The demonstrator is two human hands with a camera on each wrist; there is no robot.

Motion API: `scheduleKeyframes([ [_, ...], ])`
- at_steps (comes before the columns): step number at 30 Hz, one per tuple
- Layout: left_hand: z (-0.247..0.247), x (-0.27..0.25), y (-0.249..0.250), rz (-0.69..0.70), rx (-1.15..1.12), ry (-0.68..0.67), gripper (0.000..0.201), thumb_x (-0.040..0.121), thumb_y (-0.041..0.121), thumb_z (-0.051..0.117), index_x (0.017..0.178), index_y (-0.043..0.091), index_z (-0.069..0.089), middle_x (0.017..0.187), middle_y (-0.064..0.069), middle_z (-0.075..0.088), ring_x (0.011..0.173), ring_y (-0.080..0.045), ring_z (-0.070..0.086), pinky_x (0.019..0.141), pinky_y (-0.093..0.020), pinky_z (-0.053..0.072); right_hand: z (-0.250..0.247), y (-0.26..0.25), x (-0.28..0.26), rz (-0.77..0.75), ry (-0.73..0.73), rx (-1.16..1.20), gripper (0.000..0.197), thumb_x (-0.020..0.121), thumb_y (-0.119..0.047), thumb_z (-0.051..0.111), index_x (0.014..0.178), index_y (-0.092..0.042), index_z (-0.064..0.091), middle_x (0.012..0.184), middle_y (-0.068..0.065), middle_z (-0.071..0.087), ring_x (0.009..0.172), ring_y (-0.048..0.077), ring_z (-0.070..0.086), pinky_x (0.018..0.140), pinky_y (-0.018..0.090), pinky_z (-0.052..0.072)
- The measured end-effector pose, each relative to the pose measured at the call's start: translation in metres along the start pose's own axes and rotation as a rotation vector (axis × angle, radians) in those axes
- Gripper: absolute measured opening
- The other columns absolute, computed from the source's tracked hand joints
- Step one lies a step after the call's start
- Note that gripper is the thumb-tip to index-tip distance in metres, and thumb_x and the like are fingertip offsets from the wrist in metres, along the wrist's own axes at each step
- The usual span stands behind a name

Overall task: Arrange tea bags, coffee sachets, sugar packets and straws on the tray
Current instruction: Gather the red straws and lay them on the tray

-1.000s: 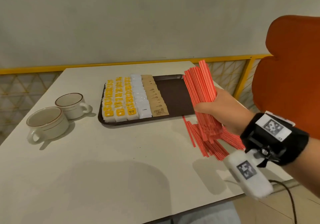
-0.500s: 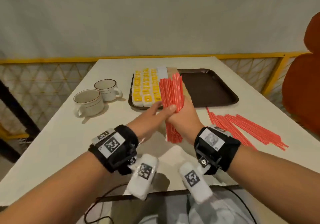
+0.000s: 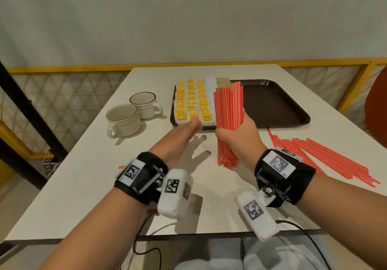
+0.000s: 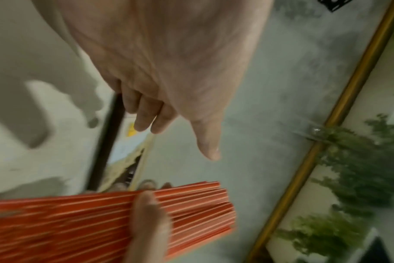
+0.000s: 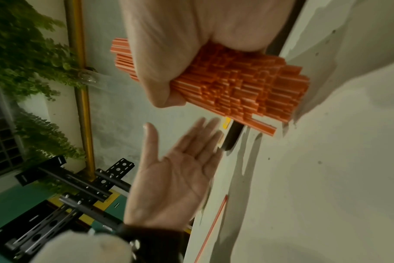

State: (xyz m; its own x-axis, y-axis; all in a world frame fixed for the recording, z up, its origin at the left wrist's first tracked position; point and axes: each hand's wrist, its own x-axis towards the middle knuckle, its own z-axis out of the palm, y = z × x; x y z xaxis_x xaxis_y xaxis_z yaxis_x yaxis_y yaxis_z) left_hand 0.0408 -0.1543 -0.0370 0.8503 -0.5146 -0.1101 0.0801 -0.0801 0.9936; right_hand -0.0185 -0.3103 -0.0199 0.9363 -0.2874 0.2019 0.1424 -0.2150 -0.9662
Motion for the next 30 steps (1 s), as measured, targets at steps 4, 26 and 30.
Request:
scheduleKeyframes([
  [4,-0.006,-0.011,0.057,0.236,-0.134,-0.031,0.060,0.079,0.061,0.062,0.128,0.030,0.050,0.140,0.002,0.051,0.125,-0.006,0.049,0.110,-0.028,0.033,0.010,-0.005,-0.008,-0.070,-0.047,-0.018,0.037,0.074,-0.001,0.067,0.102,-0.020,0.053,0.078,0.000,0.057,0.066,0.011,0.059,0.060,0.028,0.052],
  [26,0.054,-0.010,0.095,0.474,0.288,0.138,0.040,0.094,0.048,0.048,0.122,0.024,0.060,0.114,0.017,0.060,0.103,0.008,0.054,0.083,-0.012,0.044,0.012,0.001,-0.033,0.052,-0.002,0.163,0.046,0.072,0.008,0.064,0.098,-0.029,0.054,0.079,0.013,0.057,0.063,0.021,0.059,0.059,0.039,0.055],
  [30,0.056,-0.011,0.064,0.259,0.014,0.092,0.075,0.067,0.057,0.069,0.133,0.033,0.042,0.131,0.007,0.054,0.118,-0.011,0.053,0.103,-0.041,0.043,0.013,-0.001,-0.029,0.004,0.000,0.190,0.053,0.077,0.012,0.063,0.109,-0.029,0.053,0.088,0.009,0.063,0.072,0.012,0.065,0.063,0.025,0.056],
])
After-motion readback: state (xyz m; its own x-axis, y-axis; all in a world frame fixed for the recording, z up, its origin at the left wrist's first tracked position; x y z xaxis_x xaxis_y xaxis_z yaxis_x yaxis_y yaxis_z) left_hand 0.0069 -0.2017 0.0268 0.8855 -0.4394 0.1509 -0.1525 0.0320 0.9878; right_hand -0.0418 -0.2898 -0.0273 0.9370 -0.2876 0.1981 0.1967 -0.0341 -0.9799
